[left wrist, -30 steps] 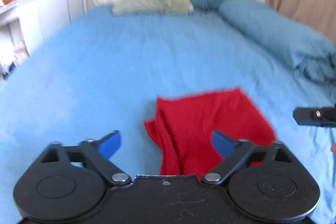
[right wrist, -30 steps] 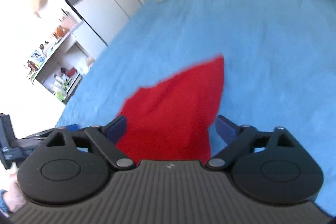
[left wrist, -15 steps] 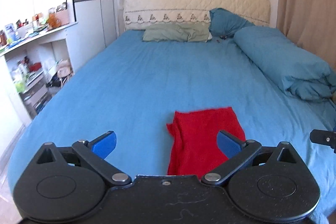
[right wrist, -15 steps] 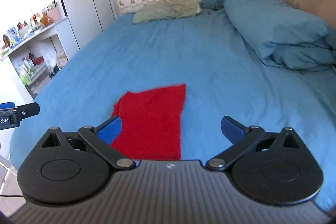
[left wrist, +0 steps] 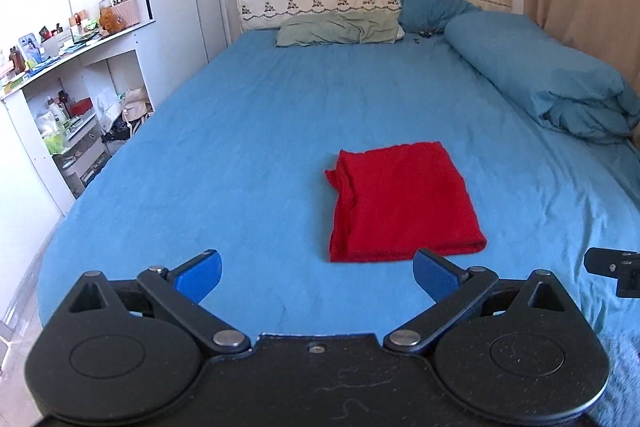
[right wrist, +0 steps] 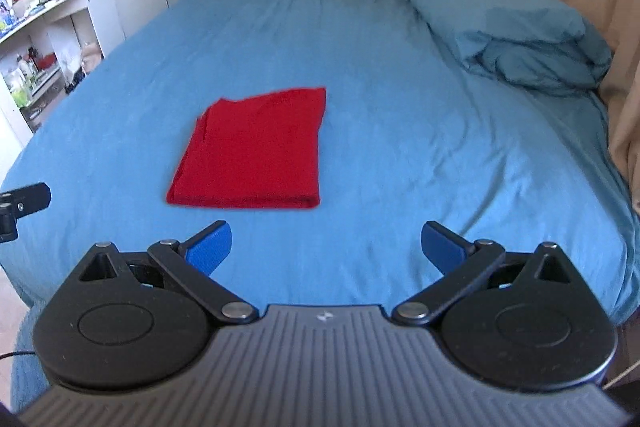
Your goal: Fold small clothes
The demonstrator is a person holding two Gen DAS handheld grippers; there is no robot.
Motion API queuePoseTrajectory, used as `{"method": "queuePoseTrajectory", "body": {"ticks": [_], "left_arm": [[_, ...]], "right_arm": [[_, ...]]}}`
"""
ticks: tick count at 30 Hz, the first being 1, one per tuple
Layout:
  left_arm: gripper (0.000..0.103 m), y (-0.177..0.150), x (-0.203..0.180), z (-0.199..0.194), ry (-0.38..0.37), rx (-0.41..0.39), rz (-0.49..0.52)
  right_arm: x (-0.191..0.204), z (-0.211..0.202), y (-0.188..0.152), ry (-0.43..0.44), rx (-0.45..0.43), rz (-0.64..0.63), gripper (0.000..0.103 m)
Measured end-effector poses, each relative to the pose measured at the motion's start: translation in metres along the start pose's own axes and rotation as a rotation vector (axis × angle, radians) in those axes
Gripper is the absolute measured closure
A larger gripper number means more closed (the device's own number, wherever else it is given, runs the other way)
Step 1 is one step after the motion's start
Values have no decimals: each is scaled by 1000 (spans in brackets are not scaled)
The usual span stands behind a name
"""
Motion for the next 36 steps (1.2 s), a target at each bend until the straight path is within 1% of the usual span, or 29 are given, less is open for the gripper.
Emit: {"method": "queuePoseTrajectory", "body": {"ticks": [9,23,36], "left_arm": [[0,-8,-3,-1,-6,5,6],[0,-4,-4,-5,-11,-18,22],[0,0,-4,-8,-16,-21,25]], "right_arm": [[4,2,-6,-14,10,8,0],[1,-3,-1,-20,4,16,0],[1,-3,-1,-20,5,17,0]]}}
Point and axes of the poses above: each gripper's, at about its wrist camera, not at the fingertips, and z roughly the way its jaws point, x to its left, y to its top, the point moved 9 cm from there along z, roughly the way its jaws point, and after that the axes turned 14 degrees about -z, right-handed, at the moved point
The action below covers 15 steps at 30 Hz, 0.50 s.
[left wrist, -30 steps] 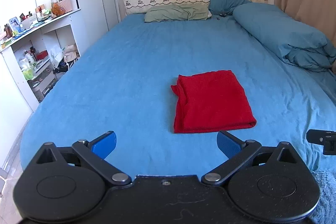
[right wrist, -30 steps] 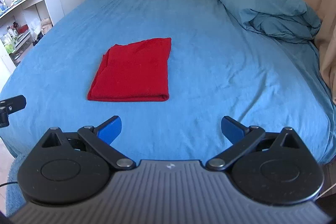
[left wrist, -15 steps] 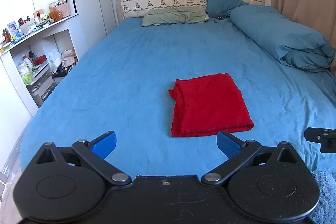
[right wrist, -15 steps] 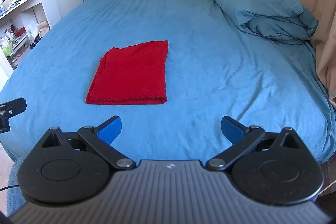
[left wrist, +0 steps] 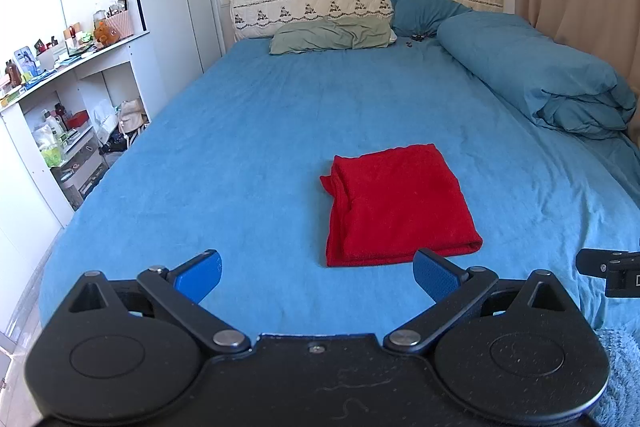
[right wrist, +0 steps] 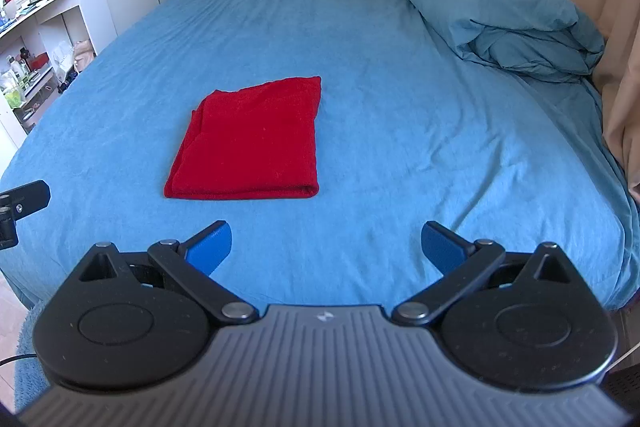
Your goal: Fold small clothes
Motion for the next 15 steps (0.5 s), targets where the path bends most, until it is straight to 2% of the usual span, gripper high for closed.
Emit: {"method": "queuePoseTrajectory", "body": {"ticks": [15], "left_arm": [[0,2,1,-1,3,-4,4]], "right_arm": [[-1,0,0,3,1,-1,0]]}}
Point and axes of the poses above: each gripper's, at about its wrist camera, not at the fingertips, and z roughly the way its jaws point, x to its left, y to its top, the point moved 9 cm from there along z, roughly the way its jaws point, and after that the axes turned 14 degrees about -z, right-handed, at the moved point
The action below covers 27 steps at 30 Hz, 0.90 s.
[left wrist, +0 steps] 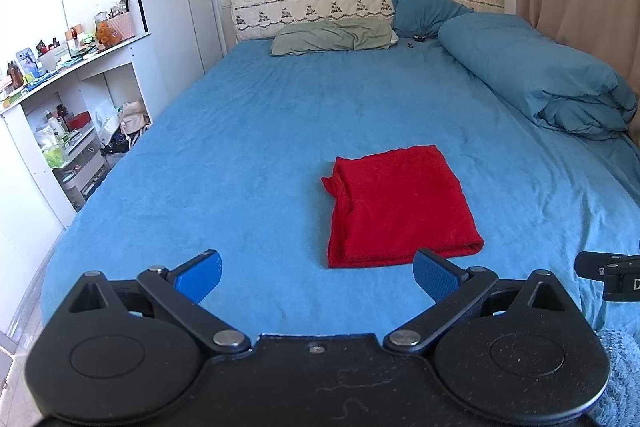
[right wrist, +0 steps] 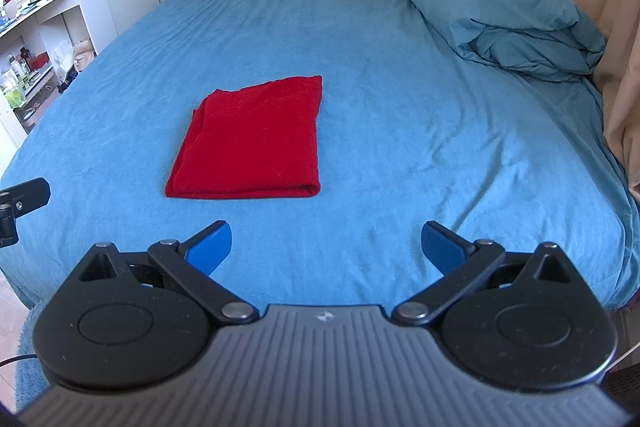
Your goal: Fold small clothes
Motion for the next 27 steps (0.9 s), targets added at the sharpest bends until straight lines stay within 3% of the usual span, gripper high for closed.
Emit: {"method": "queuePoseTrajectory", "body": {"ticks": [27], "left_arm": [[0,2,1,-1,-2,-23,-4]], "right_arm": [[0,1,0,3,-1,-1,0]]}}
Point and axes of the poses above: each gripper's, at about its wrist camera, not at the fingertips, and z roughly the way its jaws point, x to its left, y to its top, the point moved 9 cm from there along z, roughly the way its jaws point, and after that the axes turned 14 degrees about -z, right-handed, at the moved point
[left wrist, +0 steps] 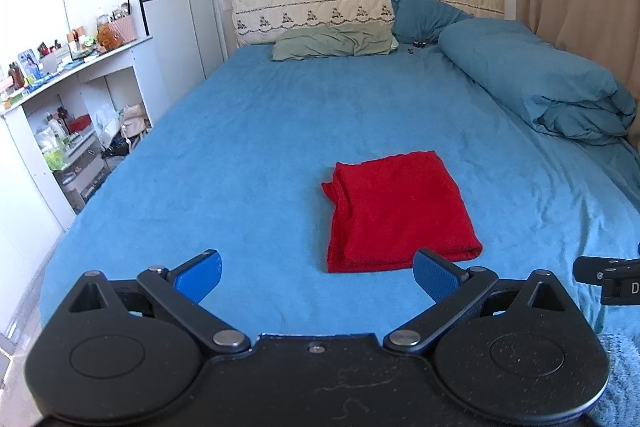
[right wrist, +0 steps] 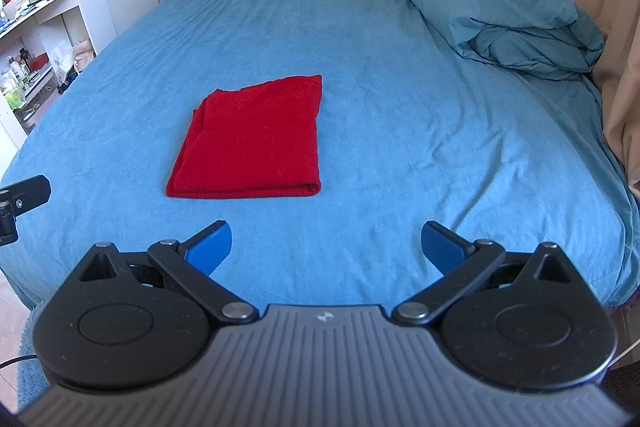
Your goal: Fold small clothes
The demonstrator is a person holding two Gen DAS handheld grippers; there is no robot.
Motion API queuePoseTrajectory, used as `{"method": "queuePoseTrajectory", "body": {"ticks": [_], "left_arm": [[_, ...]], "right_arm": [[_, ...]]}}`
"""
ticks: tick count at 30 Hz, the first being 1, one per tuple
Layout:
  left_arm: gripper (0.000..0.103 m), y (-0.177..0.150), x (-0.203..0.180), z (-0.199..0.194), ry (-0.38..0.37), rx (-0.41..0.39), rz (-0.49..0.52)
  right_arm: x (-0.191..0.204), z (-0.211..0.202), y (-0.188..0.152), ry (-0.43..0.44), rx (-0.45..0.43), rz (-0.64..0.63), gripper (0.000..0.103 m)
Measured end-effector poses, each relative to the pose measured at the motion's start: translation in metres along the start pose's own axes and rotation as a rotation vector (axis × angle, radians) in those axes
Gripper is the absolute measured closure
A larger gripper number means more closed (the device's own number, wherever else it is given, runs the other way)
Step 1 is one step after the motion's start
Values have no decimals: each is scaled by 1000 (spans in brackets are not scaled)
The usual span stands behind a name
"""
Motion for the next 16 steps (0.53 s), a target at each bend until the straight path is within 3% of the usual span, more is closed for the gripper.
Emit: {"method": "queuePoseTrajectory", "body": {"ticks": [16], "left_arm": [[0,0,-1,6,-11,14,-19]], "right_arm": [[2,1,-1,0,5,4,0]]}}
Point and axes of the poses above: each gripper's, at about its wrist camera, not at the fingertips, and z roughly the way its jaws point, x to its left, y to its top, the point moved 9 cm from there along z, roughly the way its jaws point, and after that the axes turned 14 degrees about -z, right-handed, at the moved point
